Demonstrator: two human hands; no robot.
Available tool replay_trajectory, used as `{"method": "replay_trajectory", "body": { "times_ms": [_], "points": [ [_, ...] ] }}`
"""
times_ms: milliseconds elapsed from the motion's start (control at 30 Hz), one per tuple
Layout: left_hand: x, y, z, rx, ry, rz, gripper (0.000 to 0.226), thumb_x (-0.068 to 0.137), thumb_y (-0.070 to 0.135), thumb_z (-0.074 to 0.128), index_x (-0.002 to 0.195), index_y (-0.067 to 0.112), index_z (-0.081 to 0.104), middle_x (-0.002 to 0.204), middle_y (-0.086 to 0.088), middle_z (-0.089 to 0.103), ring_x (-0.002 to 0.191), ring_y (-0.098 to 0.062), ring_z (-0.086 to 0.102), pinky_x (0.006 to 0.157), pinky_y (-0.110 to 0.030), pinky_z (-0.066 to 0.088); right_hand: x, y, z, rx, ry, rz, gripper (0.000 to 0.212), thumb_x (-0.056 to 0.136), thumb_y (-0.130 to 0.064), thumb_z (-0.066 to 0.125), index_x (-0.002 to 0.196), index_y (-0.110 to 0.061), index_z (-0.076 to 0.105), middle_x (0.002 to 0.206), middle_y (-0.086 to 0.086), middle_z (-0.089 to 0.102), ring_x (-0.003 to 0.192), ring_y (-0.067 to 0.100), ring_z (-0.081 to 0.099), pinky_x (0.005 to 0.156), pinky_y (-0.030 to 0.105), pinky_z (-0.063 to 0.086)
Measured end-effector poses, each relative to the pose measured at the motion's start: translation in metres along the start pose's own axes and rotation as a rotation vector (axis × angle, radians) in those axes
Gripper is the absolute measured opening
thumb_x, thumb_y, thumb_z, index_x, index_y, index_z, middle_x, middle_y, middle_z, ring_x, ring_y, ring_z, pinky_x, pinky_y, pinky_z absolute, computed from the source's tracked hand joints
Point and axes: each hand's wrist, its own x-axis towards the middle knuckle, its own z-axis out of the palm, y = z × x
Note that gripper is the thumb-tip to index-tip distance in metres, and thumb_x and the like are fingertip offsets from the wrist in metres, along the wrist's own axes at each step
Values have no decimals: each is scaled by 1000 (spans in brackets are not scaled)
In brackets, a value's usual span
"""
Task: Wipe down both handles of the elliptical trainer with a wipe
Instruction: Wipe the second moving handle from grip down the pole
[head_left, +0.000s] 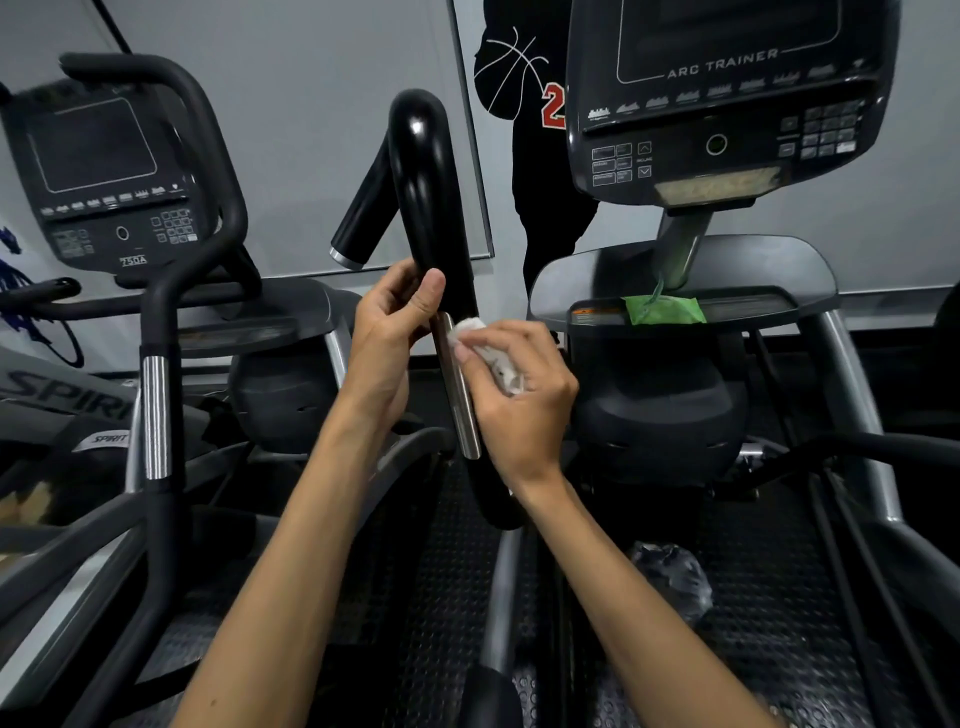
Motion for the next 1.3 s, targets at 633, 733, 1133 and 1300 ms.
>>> {"method": "replay_trajectory", "body": {
  "times_ms": [633,733,1133,1300],
  "points": [
    [-2,-6,12,-34,44,-35,73,77,70,72,98,2,57,102,-15,51,93,-33,45,90,-51,39,1,3,-2,-25,-33,-90,9,85,-6,82,93,-6,81,95,4,72,88,13,70,79,26,57],
    [-1,-8,10,-14,37,-33,71,75,73,71,102,9,58,105,-15,55,95,-34,49,87,-52,39,-9,15,-12,-8,-39,-52,9,82,-3,83,91,-5,80,91,4,72,85,13,70,78,24,56],
    [2,-15,10,-45,14,-35,59,78,70,71,96,15,60,104,-16,53,94,-34,46,87,-50,36,-3,14,-6,-38,6,-59,6,85,-4,81,90,-5,79,91,5,71,85,15,69,77,29,57],
    [3,-16,9,-45,18,-24,65,80,68,70,103,9,58,105,-15,52,95,-32,44,86,-49,34,-2,8,0,-55,18,-92,9,85,-5,81,94,-5,80,93,5,73,87,15,69,79,26,56]
  ]
}}
